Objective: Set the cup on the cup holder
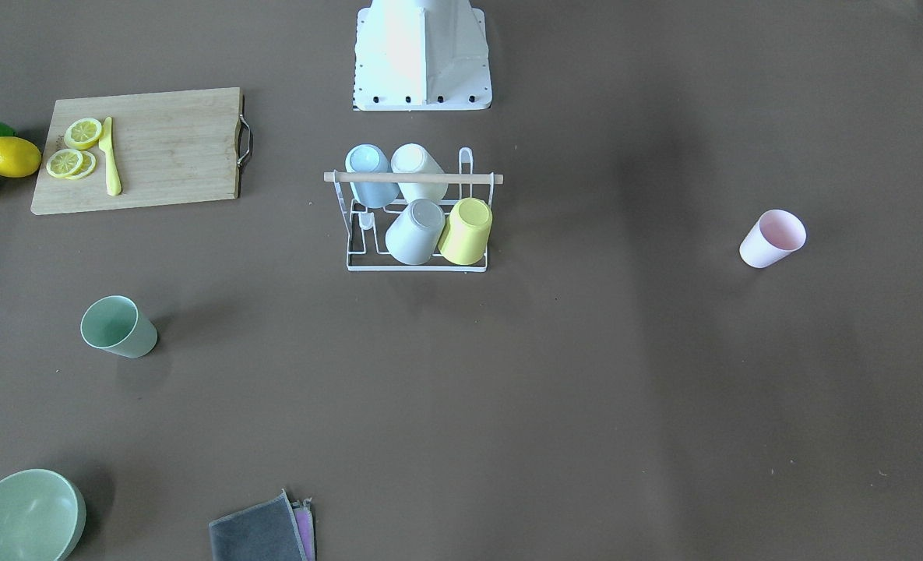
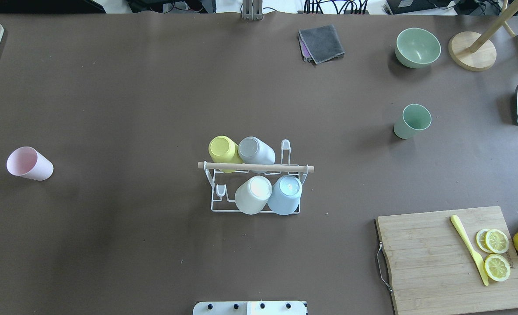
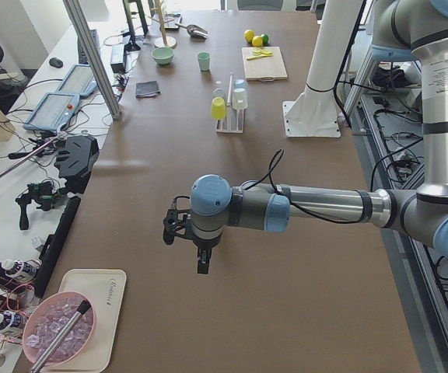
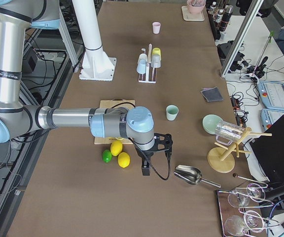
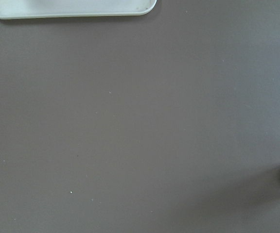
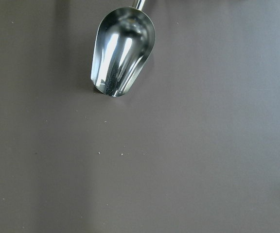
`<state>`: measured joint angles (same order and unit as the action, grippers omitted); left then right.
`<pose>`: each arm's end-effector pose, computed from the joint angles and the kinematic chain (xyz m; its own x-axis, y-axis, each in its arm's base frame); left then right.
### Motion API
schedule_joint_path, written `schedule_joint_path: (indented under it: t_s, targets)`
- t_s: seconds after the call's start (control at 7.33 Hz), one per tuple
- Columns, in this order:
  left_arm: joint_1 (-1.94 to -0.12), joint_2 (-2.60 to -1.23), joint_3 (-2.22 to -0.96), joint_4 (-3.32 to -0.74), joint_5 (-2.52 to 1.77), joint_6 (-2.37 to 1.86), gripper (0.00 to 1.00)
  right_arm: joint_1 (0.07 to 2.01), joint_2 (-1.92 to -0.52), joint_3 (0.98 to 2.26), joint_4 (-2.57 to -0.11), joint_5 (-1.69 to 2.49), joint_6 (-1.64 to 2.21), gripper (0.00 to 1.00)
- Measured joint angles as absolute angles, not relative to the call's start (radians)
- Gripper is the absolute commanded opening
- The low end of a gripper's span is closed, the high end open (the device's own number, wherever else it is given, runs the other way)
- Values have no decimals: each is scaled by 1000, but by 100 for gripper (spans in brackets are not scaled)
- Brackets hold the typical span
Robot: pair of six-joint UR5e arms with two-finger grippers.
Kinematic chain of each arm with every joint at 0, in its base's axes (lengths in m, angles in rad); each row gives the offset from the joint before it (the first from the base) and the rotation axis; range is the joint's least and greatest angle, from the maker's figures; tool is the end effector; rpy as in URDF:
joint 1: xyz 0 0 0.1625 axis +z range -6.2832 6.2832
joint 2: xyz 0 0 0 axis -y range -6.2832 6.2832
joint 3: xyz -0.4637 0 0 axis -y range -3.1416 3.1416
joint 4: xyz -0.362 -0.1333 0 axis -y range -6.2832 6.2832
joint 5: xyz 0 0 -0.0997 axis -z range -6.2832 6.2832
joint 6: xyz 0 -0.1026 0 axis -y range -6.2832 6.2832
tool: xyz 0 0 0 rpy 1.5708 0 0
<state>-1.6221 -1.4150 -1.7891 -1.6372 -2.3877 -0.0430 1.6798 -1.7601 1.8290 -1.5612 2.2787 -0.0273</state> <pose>-0.0788 -0.3937 0.6548 0.6856 0.0159 -0.7278 0.0804 0.9920 0.0974 0.1075 -0.3699 0.6629 0.7634 0.0049 0.6459 -0.0876 0.9915 0.0961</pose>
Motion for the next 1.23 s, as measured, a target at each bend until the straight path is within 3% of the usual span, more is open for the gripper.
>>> schedule_joint_path:
  t_s: [0.41, 1.23]
  targets:
    - [-1619, -1411, -1794, -1634, -2387, -43, 99, 1645, -1739, 1829, -1547, 2275, -47, 100]
    - [-1617, -1412, -1797, -1621, -2386, -43, 99, 1355, -1599, 1840, -1617, 2219, -52, 100]
